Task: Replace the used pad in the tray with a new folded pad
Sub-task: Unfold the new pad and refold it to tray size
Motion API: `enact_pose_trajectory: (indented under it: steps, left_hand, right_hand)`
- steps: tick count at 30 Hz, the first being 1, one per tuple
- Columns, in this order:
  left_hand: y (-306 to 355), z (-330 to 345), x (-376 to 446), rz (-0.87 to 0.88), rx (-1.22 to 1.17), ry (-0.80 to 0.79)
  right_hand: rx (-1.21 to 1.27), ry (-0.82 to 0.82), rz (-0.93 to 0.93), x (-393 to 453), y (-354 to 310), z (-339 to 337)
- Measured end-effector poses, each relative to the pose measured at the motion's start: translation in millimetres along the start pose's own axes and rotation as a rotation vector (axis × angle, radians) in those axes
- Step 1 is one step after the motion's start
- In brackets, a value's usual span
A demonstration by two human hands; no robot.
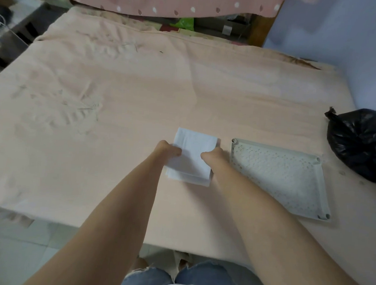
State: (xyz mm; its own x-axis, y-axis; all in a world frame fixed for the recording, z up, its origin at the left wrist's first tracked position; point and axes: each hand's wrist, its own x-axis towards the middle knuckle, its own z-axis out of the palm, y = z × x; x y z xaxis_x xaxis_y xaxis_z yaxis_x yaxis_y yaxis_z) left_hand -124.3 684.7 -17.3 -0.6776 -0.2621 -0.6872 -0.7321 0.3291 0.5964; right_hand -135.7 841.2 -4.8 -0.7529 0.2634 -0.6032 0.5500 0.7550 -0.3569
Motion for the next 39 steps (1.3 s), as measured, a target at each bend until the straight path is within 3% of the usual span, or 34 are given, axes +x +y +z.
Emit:
enact_pose_trajectory:
  steps: [3,8,14,21,29,39]
  left_hand:
    - [-9.1,-24.6,0.5,0.058,-0.077,-0.051]
    - [-29.0,-88.0,-0.7,0.107,-0.097,-0.105]
    - [-58.1,-165.4,8.6,0.126,-0.127,-0.118]
    - [-78.1,-209.3,18.3,0.115,-0.105,-0.096]
    - [-92.5,-205.4,30.7,0.134,-0.027,-0.038]
    - [-102.3,-205.4,39.2,0.150,0.360,0.034]
  right_hand:
    - [-0.053,0.079,-0.013,-13.6,-13.9,10.5]
    - [0.310,0.030,-0.041,-38.3,-55.6,49.8]
    - [0.473,0.026,-0.137,-68.6,-104.8,99.3]
    - [0.496,0.035,-0.156,-90.1,-136.5,135.1]
    - [0.458,0.095,-0.151,-87.4,-129.3,149.4]
    - [0.230,0.109,-0.238,-72.5,-114.5,155.2]
